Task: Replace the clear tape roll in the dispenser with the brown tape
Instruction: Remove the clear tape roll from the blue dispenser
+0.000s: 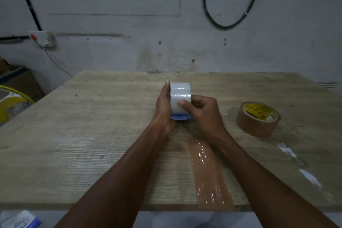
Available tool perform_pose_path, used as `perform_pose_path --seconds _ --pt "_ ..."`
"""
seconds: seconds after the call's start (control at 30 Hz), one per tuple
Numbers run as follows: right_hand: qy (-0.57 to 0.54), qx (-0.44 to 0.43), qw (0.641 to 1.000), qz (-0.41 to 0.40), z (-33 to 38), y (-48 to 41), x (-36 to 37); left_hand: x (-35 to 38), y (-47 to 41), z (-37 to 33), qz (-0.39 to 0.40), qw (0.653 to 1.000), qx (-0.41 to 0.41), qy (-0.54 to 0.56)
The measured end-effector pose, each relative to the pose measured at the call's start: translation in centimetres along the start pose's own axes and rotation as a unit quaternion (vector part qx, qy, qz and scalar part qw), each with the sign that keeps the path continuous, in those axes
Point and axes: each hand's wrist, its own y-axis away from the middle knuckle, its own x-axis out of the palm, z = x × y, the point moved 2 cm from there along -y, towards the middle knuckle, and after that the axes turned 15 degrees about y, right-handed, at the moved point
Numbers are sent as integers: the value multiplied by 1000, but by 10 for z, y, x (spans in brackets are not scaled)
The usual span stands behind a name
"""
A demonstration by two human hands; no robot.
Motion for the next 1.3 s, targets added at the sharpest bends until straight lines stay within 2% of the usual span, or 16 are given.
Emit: perform_pose_path --seconds 0.27,0.4,0.57,0.73,0.8,0.9,0.97,1.3 --pt "19 -21 999 -26 15 3 -4 3 7 0 2 1000 28 -6" --pt "1 -11 998 -60 25 -2 -10 12 14 3 32 998 42 -33" --pt "-37 40 991 -120 31 -7 -14 17 14 8 33 995 79 -45" --pt "1 21 995 -96 27 -5 -16 13 13 2 26 998 55 1" --pt "-3 13 998 -55 23 -5 -19 10 13 1 19 999 46 16" --pt "38 -41 998 32 18 -4 -15 8 12 0 23 999 29 39" --pt "63 -62 995 55 18 -3 -11 7 10 1 27 999 31 25" --pt "46 -41 998 -13 16 -7 -20 1 7 3 39 997 28 57"
